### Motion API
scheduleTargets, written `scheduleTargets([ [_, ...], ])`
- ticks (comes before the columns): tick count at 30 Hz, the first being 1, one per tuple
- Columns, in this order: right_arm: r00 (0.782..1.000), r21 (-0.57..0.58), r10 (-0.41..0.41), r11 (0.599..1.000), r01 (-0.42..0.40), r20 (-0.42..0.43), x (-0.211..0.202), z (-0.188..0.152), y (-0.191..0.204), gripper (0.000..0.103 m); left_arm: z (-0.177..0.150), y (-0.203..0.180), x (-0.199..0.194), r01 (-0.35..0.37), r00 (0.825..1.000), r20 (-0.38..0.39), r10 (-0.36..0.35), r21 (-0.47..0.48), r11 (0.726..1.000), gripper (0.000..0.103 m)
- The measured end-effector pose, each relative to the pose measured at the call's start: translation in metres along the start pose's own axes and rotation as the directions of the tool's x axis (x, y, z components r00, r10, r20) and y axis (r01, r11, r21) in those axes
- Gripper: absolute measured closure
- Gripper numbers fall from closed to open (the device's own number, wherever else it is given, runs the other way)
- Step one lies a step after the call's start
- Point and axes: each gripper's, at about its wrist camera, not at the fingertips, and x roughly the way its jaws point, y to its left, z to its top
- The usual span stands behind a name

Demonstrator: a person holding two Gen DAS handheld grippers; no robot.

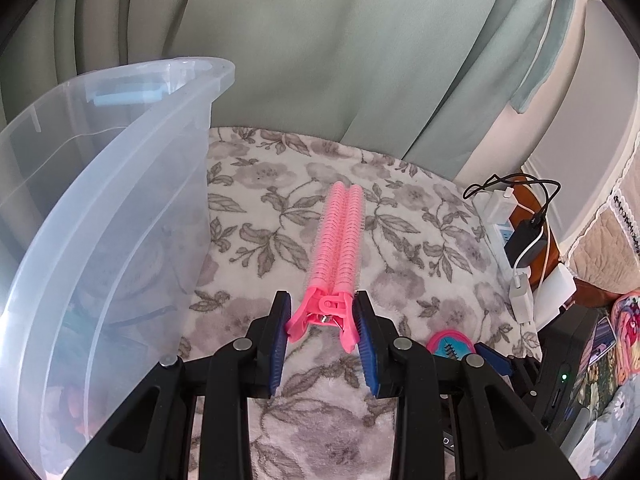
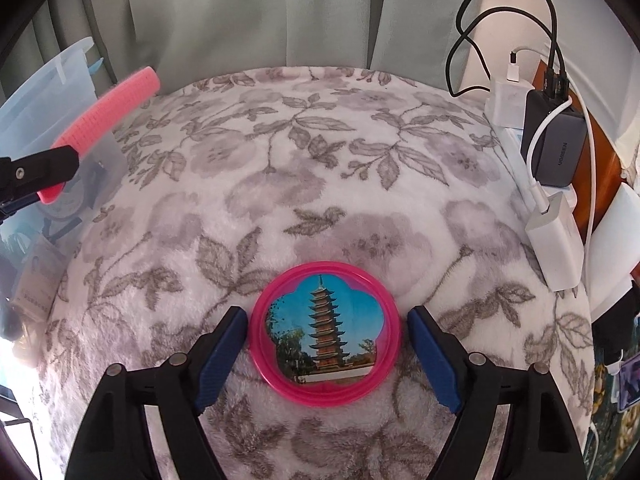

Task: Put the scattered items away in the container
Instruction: 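Lift the pink mirror with the right tool while the left tool holds the roller clip, then carry the roller clip and pink mirror over the clear box with both tools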

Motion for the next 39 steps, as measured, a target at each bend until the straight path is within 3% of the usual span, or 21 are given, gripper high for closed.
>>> scheduleTargets([
  [3, 1.0, 0.028, 0.006, 1.0, -0.006, 0.004, -0.002, 0.0, -0.005, 0.028, 0.0, -0.001, -0.001, 0.001, 1.0, 0.001, -0.001, 0.001, 1.0, 0.07],
  [23, 0.997, 0.109, 0.067, 0.992, -0.07, 0.033, -0.024, -0.003, -0.011, 0.028, 0.002, -0.006, -0.017, 0.035, 0.999, 0.026, -0.035, 0.006, 0.999, 0.07],
  [32, 0.989, 0.114, 0.07, 0.99, -0.085, 0.128, -0.074, 0.007, -0.006, 0.028, 0.007, -0.01, -0.058, 0.057, 0.993, 0.104, -0.058, 0.009, 0.998, 0.07],
  [39, 0.968, 0.079, 0.078, 0.992, -0.1, 0.239, -0.133, 0.018, 0.01, 0.028, 0.01, -0.012, -0.11, 0.069, 0.979, 0.192, -0.072, 0.022, 0.997, 0.07],
])
